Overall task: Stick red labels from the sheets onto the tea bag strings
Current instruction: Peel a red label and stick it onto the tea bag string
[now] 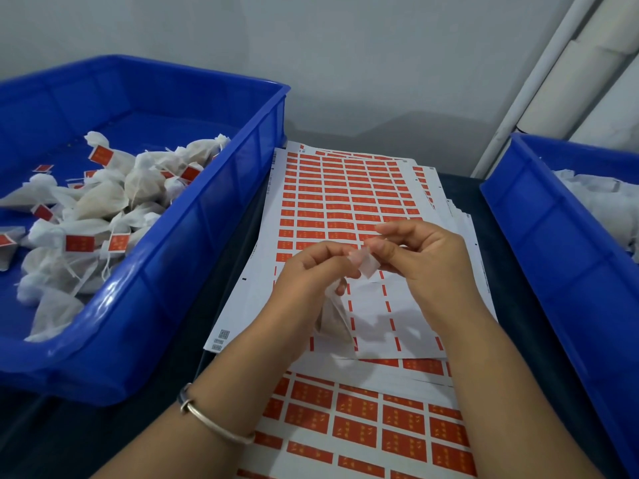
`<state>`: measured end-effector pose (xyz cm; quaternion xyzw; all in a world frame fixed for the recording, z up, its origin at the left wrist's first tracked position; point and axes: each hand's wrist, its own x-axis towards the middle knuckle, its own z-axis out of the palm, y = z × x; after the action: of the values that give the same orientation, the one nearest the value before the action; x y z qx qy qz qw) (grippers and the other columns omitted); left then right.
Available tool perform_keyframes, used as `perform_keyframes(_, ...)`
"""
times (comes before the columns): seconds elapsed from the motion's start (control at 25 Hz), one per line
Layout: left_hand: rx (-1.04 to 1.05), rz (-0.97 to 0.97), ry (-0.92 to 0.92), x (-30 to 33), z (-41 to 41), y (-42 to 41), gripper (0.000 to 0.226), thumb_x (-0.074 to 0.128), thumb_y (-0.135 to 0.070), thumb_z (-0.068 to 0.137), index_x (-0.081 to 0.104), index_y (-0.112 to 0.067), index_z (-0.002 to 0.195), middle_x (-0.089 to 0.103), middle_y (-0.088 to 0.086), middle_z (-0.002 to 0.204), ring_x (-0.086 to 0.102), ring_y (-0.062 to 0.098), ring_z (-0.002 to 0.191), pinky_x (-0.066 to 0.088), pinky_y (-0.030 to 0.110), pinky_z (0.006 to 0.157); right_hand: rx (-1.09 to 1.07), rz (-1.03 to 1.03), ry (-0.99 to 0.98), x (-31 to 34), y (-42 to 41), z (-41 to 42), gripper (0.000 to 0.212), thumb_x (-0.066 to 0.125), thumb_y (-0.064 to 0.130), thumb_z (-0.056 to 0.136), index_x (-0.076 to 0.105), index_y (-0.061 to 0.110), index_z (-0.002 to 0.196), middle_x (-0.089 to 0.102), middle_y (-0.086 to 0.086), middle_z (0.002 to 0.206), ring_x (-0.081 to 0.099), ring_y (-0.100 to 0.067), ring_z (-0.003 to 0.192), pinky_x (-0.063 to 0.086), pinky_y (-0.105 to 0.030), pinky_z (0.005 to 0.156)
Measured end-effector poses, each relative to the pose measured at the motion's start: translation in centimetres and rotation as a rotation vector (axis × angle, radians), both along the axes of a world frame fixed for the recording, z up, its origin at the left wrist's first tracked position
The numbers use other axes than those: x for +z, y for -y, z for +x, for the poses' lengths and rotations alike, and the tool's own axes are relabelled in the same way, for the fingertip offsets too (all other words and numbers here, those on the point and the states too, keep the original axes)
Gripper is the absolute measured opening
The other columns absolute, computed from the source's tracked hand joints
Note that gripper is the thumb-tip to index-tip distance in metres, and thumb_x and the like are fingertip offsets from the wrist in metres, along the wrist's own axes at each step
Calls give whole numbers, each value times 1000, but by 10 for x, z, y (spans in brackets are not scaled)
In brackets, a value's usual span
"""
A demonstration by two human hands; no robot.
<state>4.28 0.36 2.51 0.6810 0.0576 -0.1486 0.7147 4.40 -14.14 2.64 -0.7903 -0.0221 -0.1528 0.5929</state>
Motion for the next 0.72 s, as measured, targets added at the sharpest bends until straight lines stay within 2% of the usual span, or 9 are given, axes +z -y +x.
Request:
perform_keyframes(0.04,-13,48,-58,2,3,1,16,66,-28,84,63,-24,68,59,1,73,56,24,81,45,26,68,-2,1,-3,0,0,0,14,71,23,77,65,35,80,67,32,76,66,7,78,51,-9,60)
perform_keyframes(0.12,-6,50,-47,0,6,4,32,61,-31,87,66,-21,57,59,5,70,58,32,81,46,26,68,2,7,-8,0,0,0,14,71,22,77,65,34,80,67,31,75,66,7,77,50,-8,59)
perform_keyframes(0.2,104,71,-50,-3,3,6,45,56,-39,90,69,-26,49,65,-6,69,60,21,78,43,25,63,8,8,-10,0,-1,-1,15,71,21,77,65,34,80,66,31,75,66,7,77,49,-8,58)
perform_keyframes(0.28,156,86,-53,-7,1,5,43,56,-44,88,69,-34,49,67,-12,64,60,15,78,41,23,61,13,8,-12,0,-1,-1,15,71,21,78,65,34,80,67,31,75,66,7,78,49,-8,58)
perform_keyframes(0.52,107,85,52,-9,-3,2,34,56,-44,88,70,-41,57,66,-21,65,60,14,78,41,19,60,49,26,-30,1,-3,-3,14,70,23,77,63,35,82,65,34,74,65,9,77,49,-8,58)
perform_keyframes(0.72,80,165,105,-12,-4,1,36,53,-46,88,69,-30,60,62,-25,62,56,12,72,40,18,58,83,40,-32,3,-4,-5,17,69,31,69,64,34,85,68,29,79,67,4,80,51,-11,62)
